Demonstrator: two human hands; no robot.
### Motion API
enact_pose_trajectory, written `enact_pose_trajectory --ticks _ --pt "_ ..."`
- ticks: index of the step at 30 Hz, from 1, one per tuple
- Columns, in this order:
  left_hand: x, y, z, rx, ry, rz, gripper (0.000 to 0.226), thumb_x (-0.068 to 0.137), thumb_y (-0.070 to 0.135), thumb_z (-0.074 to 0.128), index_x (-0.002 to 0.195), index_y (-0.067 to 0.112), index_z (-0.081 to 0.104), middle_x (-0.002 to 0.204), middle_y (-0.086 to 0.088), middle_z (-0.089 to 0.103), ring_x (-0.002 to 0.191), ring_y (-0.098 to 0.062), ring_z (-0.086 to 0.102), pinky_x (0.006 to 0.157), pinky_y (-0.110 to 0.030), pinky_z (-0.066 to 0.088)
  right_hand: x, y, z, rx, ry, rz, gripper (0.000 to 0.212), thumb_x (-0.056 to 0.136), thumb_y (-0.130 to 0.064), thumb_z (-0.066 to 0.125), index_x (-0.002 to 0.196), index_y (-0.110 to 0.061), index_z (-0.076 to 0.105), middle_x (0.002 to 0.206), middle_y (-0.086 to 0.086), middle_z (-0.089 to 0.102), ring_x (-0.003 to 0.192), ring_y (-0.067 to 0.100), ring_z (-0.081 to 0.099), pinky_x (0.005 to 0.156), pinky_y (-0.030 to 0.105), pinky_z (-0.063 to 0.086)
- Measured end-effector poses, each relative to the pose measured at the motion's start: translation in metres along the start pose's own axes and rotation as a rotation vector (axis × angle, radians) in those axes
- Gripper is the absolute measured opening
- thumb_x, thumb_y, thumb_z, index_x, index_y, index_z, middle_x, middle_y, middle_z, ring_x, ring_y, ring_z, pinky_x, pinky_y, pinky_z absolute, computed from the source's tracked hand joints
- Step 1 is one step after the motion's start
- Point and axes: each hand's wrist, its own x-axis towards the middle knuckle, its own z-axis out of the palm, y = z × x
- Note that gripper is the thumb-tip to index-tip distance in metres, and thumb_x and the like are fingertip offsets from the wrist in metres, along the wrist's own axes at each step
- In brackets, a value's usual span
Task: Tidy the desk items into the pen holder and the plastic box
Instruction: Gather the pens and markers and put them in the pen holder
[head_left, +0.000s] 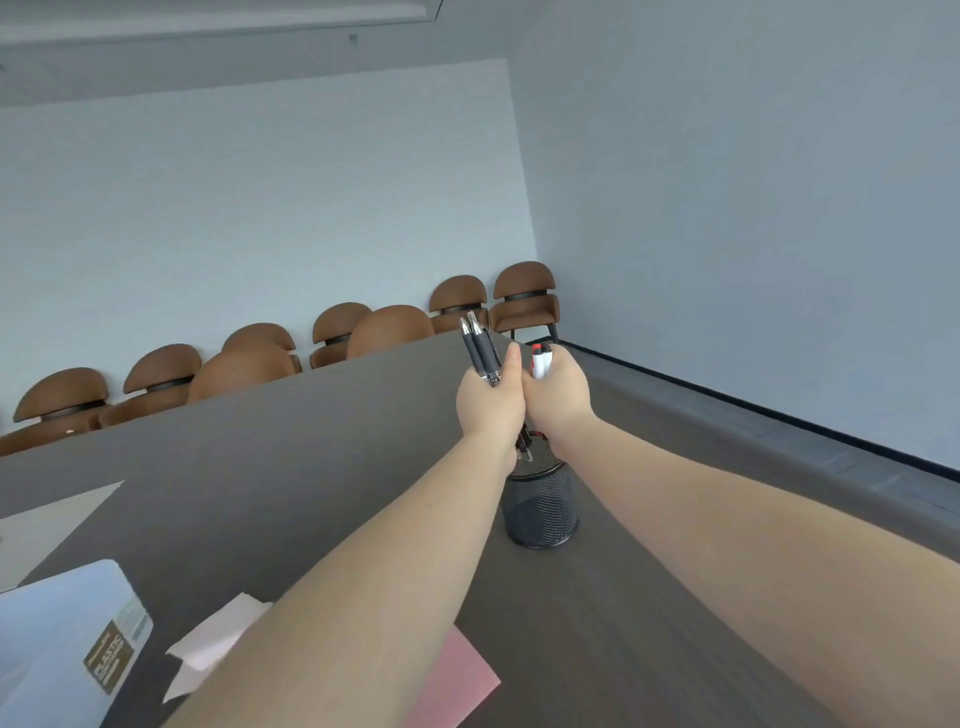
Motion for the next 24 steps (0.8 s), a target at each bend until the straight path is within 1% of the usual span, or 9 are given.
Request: enact_pose_trajectory --ticks 4,7,10,12,14,16,18,20,24 --pt "0.013 -0.018 0.011 0.047 0.020 -0.039 0.031 0.089 0.042 0.059 0.100 0.013 0.055 0.093 -0.004 0.063 0.090 -0.024 0.061 0.078 -0.030 0.047 0.013 0.021 0.001 -0.062 -0.045 0.058 0.028 0.091 -0.023 0.054 0.069 -0.018 0.037 0.066 -0.001 0.045 0.055 0.013 0.040 0.050 0.024 0.036" --pt "0.017 -0.030 0.008 0.083 0.013 -0.044 0.036 0.089 0.039 0.060 0.110 0.011 0.054 0.102 -0.007 0.064 0.094 -0.025 0.061 0.083 -0.033 0.048 0.016 0.031 0.000 -0.159 -0.092 0.043 0.028 0.091 -0.015 0.048 0.068 -0.016 0.034 0.066 -0.002 0.041 0.057 0.015 0.036 0.050 0.024 0.031" --pt "0.020 -0.035 0.003 0.108 -0.002 -0.060 0.041 0.087 0.037 0.063 0.112 0.007 0.052 0.108 -0.013 0.065 0.099 -0.028 0.064 0.088 -0.038 0.051 0.014 0.030 -0.001 -0.249 -0.123 0.009 0.005 0.090 -0.012 0.048 0.085 -0.012 0.048 0.077 -0.002 0.049 0.075 0.019 0.047 0.066 0.026 0.040" --pt "0.022 -0.035 0.000 0.153 -0.033 -0.067 0.046 0.086 0.037 0.064 0.117 0.007 0.049 0.117 -0.014 0.062 0.103 -0.028 0.062 0.086 -0.036 0.049 0.012 0.029 -0.002 -0.271 -0.145 0.017 0.012 0.089 -0.010 0.049 0.099 -0.011 0.054 0.091 0.003 0.058 0.090 0.024 0.057 0.078 0.033 0.048" --pt "0.022 -0.031 -0.003 0.189 -0.073 -0.068 0.060 0.085 0.038 0.066 0.132 0.009 0.042 0.128 -0.008 0.055 0.105 -0.023 0.055 0.086 -0.031 0.042 0.010 0.027 -0.001 -0.273 -0.152 0.007 0.020 0.085 -0.004 0.049 0.102 -0.010 0.056 0.098 0.008 0.063 0.097 0.028 0.063 0.086 0.039 0.053" --pt "0.021 -0.026 -0.007 0.193 -0.088 -0.059 0.069 0.086 0.039 0.066 0.141 0.013 0.035 0.136 -0.006 0.050 0.112 -0.020 0.052 0.093 -0.030 0.041 0.007 0.024 0.000 -0.284 -0.144 -0.029 0.025 0.084 -0.001 0.048 0.106 -0.008 0.058 0.098 0.009 0.065 0.096 0.028 0.064 0.088 0.038 0.053" --pt "0.017 -0.021 -0.014 0.218 -0.071 -0.036 0.064 0.088 0.037 0.061 0.143 0.015 0.036 0.143 -0.005 0.046 0.124 -0.023 0.050 0.103 -0.035 0.041 0.005 0.020 -0.001 -0.305 -0.143 -0.064 0.024 0.086 -0.003 0.050 0.107 -0.007 0.060 0.095 0.005 0.063 0.092 0.022 0.060 0.084 0.032 0.049" --pt "0.010 -0.016 -0.025 0.238 -0.029 -0.006 0.054 0.092 0.035 0.055 0.140 0.015 0.040 0.140 -0.004 0.049 0.122 -0.024 0.051 0.099 -0.033 0.042 0.003 0.014 -0.002 -0.318 -0.143 -0.092 0.019 0.087 -0.007 0.054 0.104 -0.009 0.061 0.094 0.003 0.064 0.090 0.019 0.058 0.083 0.030 0.048" --pt "-0.005 -0.007 -0.069 0.403 0.013 0.011 0.029 0.094 0.027 0.051 0.120 0.015 0.055 0.112 -0.001 0.057 0.094 -0.021 0.050 0.081 -0.030 0.040 -0.011 -0.002 -0.002 -0.329 -0.138 -0.160 0.008 0.087 -0.021 0.061 0.093 -0.016 0.059 0.076 -0.011 0.053 0.082 0.018 0.056 0.082 0.037 0.052"
